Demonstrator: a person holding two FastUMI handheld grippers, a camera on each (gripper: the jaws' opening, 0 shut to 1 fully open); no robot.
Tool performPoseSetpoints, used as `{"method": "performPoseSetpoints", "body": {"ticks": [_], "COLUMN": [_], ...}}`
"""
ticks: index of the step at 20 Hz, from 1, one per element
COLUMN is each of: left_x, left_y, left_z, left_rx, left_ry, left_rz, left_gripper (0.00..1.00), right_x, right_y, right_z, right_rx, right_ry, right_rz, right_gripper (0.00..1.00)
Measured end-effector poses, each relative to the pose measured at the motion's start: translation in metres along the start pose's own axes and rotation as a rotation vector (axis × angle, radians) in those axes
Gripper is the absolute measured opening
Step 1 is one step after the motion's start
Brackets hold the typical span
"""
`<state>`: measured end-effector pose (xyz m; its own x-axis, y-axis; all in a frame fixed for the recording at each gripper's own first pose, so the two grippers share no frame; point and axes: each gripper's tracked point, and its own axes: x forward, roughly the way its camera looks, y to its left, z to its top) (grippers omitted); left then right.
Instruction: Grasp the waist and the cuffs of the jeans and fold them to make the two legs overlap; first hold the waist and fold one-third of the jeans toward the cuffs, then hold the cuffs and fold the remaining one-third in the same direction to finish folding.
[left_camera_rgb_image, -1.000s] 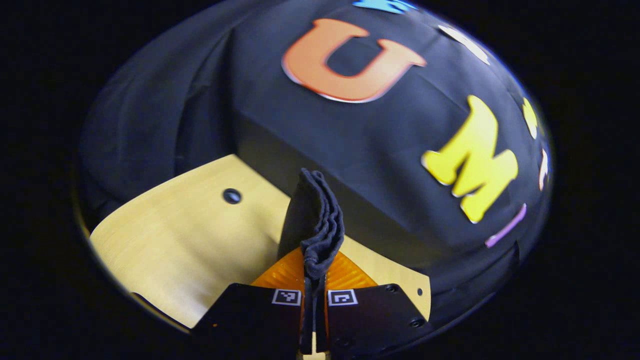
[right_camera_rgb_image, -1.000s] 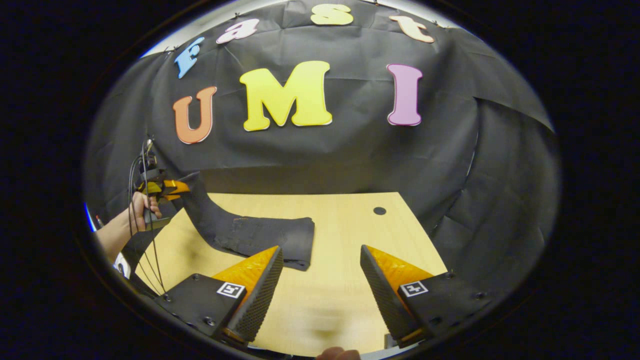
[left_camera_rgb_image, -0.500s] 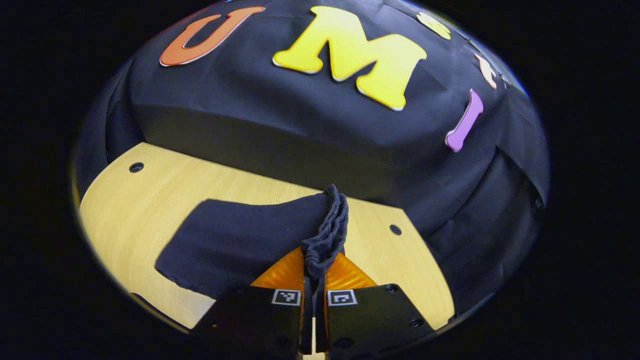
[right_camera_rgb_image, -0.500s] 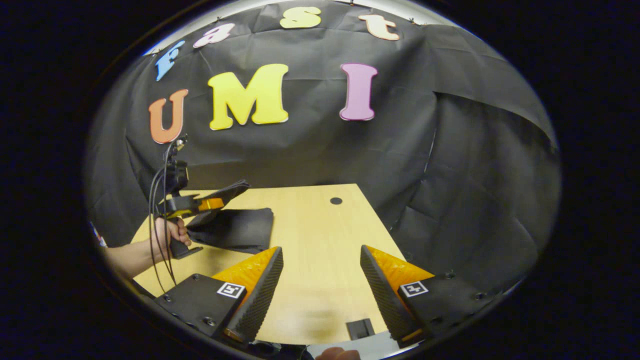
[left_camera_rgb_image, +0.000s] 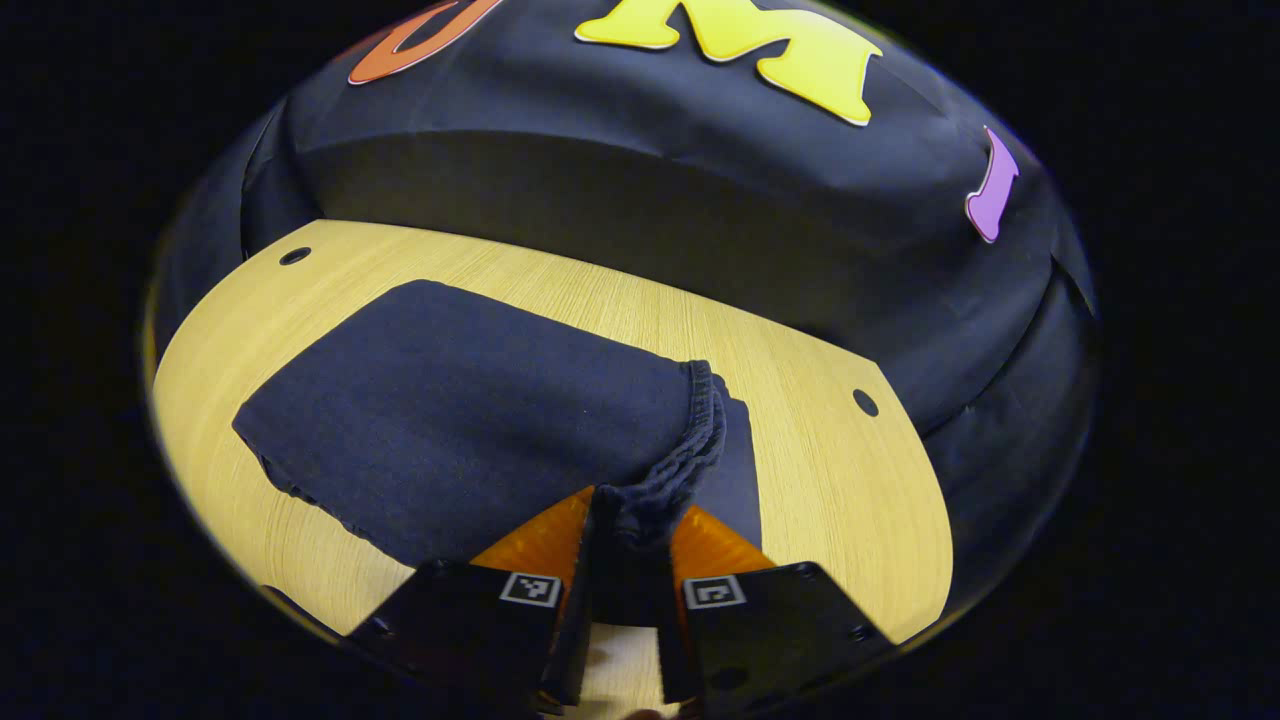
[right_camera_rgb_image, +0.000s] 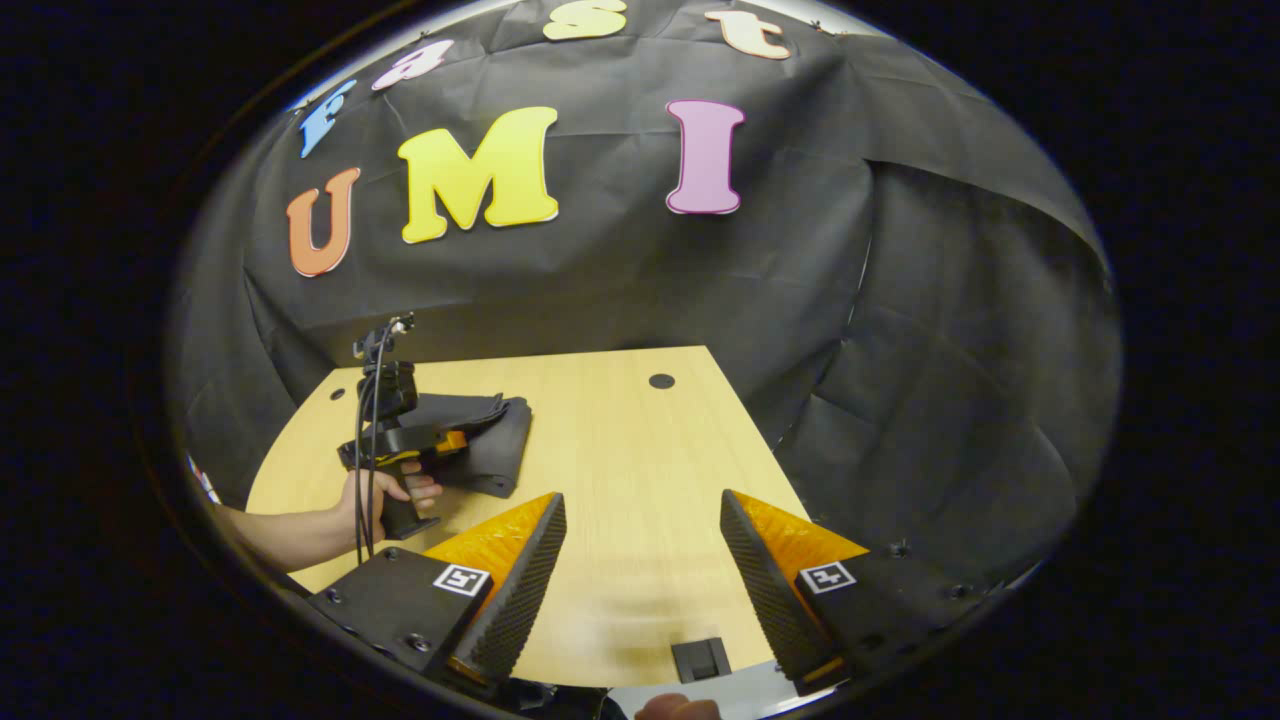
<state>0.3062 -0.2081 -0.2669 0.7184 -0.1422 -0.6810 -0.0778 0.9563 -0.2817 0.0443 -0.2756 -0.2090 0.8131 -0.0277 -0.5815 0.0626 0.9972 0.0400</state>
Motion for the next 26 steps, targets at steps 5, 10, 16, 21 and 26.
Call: {"method": "performPoseSetpoints", "body": {"ticks": [5, 10, 16, 21, 26], "left_x": [-0.026, -0.107, -0.263, -0.381, -0.437], "left_y": [-0.028, -0.030, 0.024, 0.057, 0.094], "left_z": [0.003, 0.036, 0.137, 0.214, 0.215], "left_rx": [0.040, 0.030, 0.142, 0.238, 0.212], "left_ry": [0.014, -0.070, -0.386, -0.662, -0.732], "left_rz": [-0.036, -0.127, -0.127, -0.011, 0.015], "left_gripper": [1.00, 1.00, 0.99, 1.00, 0.98], "right_x": [-0.007, -0.013, -0.032, -0.077, -0.129], "right_y": [0.011, 0.062, 0.176, 0.239, 0.262], "right_z": [0.004, 0.033, 0.083, 0.130, 0.163], "right_rx": [0.010, 0.006, -0.049, -0.101, -0.034], "right_ry": [-0.030, -0.123, -0.262, -0.429, -0.594], "right_rz": [0.021, 0.096, 0.248, 0.248, 0.222], "right_gripper": [0.96, 0.94, 0.99, 0.93, 0.93]}}
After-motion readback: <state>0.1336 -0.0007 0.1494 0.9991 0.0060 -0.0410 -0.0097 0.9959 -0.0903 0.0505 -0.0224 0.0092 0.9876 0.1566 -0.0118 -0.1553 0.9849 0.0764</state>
